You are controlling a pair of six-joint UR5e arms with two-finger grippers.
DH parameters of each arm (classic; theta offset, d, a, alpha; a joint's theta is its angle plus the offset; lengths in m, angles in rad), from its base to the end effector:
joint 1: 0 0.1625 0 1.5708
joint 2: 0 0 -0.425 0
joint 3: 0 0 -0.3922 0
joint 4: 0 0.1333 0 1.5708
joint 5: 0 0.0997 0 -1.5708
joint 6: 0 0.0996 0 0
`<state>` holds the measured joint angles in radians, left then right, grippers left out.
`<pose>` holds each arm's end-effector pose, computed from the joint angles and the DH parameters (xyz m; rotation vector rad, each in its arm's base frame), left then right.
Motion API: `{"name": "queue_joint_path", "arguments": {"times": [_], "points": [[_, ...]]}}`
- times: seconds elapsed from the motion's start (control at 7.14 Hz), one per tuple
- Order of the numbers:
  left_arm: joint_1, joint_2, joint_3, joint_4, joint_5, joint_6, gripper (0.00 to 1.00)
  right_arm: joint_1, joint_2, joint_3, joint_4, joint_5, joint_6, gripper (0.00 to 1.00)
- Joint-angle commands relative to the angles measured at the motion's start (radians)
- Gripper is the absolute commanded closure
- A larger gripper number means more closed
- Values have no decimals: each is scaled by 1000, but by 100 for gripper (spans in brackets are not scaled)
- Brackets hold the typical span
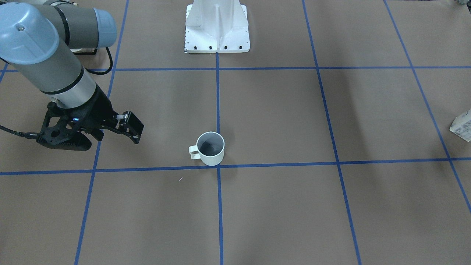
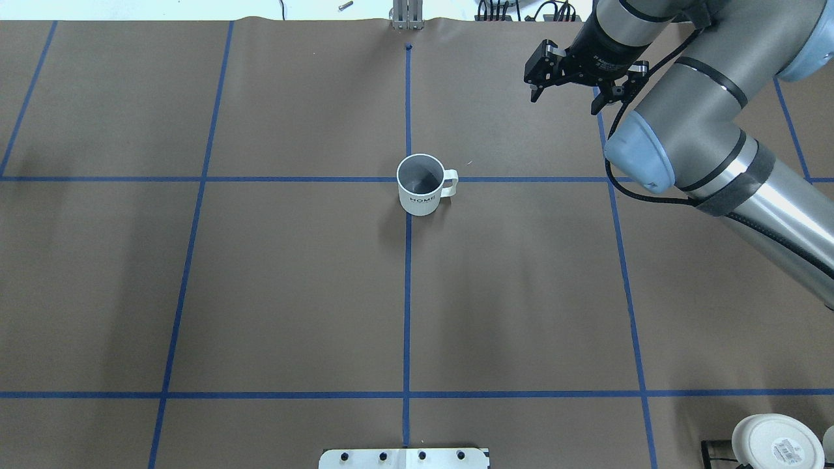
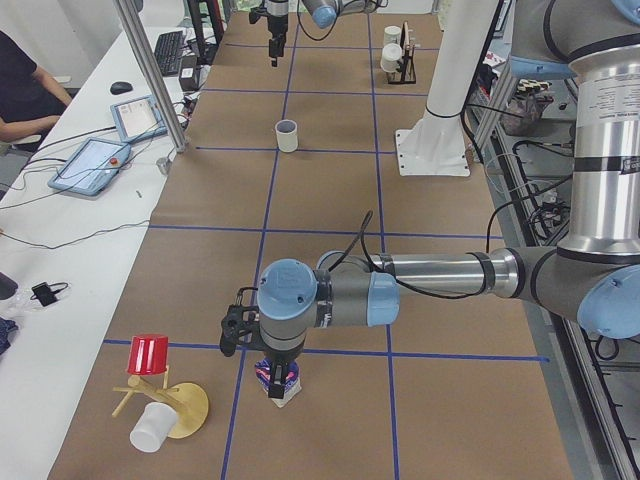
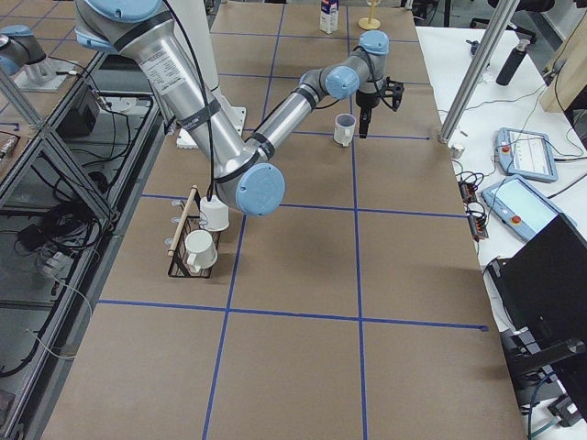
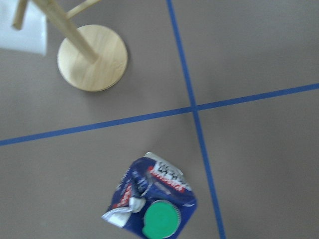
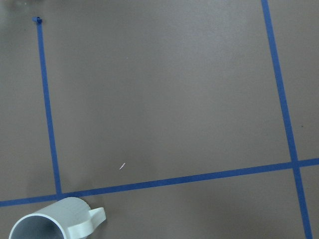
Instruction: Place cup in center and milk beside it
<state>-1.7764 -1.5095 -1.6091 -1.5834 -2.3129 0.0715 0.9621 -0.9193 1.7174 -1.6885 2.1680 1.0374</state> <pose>-0.1595 -0.4417 0.6702 0.0927 0.7369 -0.1317 -0.3144 -0.5863 0.2209 0.0280 -0.8738 0.1980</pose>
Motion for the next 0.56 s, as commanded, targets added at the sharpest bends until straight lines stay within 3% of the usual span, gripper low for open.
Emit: {"name": "queue_joint_path", "arguments": {"times": [0.0,0.14,0.42], "points": [[-9,-3,31,-91,6,-373,1,-3,3,5,1,-7,0,0],[5,-3,49,-186,6,-533,1,-3,5,8,1,-8,1,0],[86,-3,58,-228,7,-671,1,-3,3,8,1,-10,1,0]]}}
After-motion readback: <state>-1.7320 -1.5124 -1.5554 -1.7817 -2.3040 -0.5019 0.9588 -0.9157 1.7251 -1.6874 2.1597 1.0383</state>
